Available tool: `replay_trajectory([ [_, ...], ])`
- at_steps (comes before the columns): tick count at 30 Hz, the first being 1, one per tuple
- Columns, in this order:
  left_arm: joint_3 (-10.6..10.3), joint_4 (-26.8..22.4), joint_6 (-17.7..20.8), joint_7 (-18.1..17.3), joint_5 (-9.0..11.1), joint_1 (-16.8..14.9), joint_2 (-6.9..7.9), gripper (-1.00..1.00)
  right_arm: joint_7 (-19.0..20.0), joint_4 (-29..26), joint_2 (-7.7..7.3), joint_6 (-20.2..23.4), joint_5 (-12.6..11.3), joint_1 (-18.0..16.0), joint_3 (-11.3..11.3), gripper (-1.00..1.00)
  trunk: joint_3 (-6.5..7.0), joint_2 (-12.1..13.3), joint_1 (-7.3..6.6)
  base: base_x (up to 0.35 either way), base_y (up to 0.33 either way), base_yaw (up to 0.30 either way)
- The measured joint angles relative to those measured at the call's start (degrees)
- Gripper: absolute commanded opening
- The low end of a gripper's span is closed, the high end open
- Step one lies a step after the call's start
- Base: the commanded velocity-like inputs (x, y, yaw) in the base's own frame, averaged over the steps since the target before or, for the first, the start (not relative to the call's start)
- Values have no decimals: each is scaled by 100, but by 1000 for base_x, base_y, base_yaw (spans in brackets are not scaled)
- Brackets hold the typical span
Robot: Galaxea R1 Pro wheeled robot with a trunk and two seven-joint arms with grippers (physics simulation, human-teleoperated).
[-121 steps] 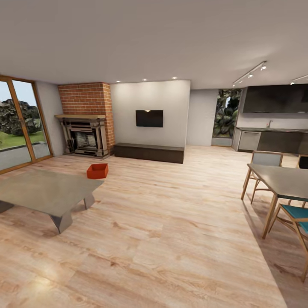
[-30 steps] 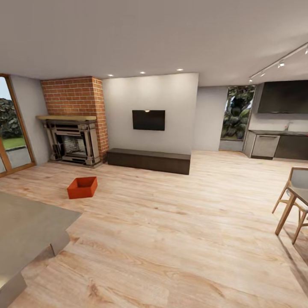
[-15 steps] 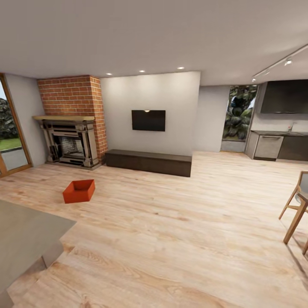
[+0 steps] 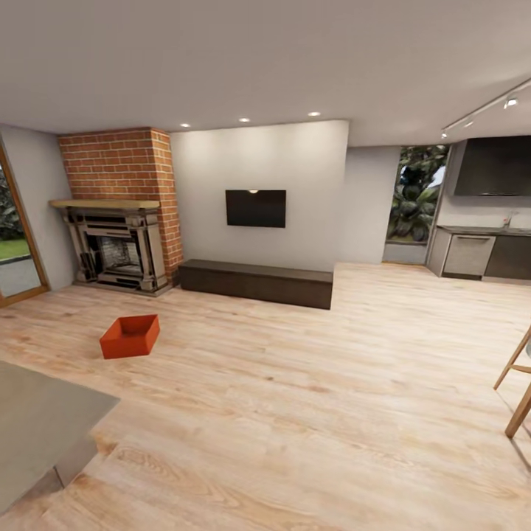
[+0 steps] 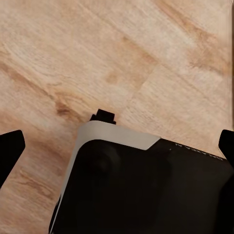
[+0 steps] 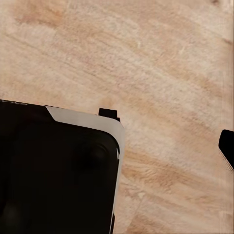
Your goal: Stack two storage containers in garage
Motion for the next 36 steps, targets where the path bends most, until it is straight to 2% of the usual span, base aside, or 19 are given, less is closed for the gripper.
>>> replay_trajectory([
  [36, 8, 0, -1, 0, 0, 0, 2, 100, -3, 0, -8, 0, -9, 0, -4, 100, 0, 0, 0, 323, 0, 0],
])
